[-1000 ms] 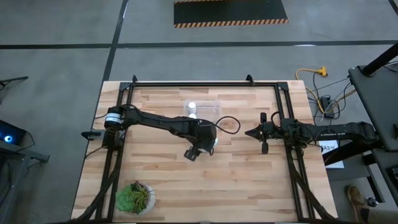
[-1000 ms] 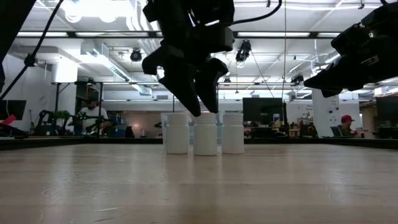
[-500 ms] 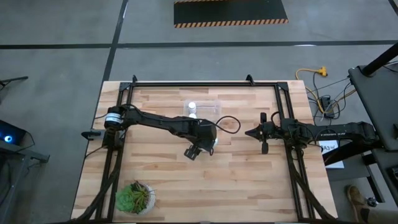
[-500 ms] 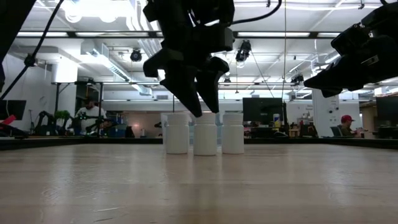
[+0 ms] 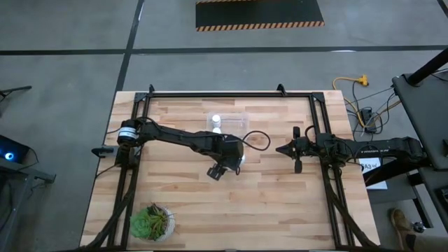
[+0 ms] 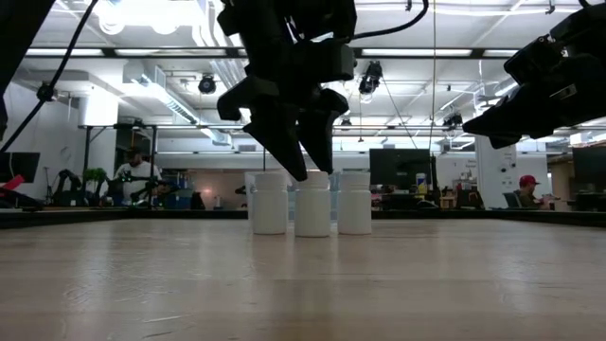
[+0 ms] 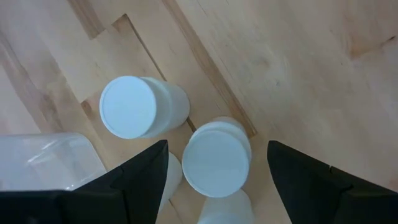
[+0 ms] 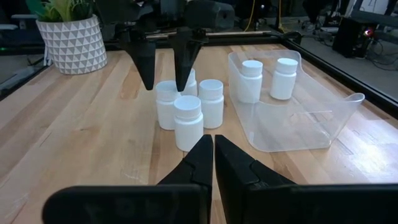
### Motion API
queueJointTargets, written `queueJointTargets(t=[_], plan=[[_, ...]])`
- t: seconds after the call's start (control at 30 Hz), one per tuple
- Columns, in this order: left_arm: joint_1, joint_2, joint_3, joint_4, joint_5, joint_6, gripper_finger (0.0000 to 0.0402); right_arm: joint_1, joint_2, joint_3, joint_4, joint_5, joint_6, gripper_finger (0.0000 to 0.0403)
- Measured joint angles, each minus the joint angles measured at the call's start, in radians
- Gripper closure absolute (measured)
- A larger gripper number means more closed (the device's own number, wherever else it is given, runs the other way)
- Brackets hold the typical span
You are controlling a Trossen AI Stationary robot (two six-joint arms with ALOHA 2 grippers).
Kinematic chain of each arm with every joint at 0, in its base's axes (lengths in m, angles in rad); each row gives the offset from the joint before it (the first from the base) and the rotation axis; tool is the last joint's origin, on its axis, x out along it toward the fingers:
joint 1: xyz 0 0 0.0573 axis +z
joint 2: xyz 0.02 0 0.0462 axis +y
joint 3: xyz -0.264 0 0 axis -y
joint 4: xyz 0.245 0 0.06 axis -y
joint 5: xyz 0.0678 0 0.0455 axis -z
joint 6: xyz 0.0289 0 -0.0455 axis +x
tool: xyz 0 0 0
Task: Pick and place pill bottles into a basket
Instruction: Put the white pill bottle into the transparent bin
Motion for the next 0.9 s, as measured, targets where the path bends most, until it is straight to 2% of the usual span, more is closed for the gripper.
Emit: queueJointTargets(t=[0.9], plan=[[0.001,0.0,-0.003,0.005,0.013,-0.008,0.0146,0.0,0.0,0.0,0.0,0.0,0.0,0.0394]])
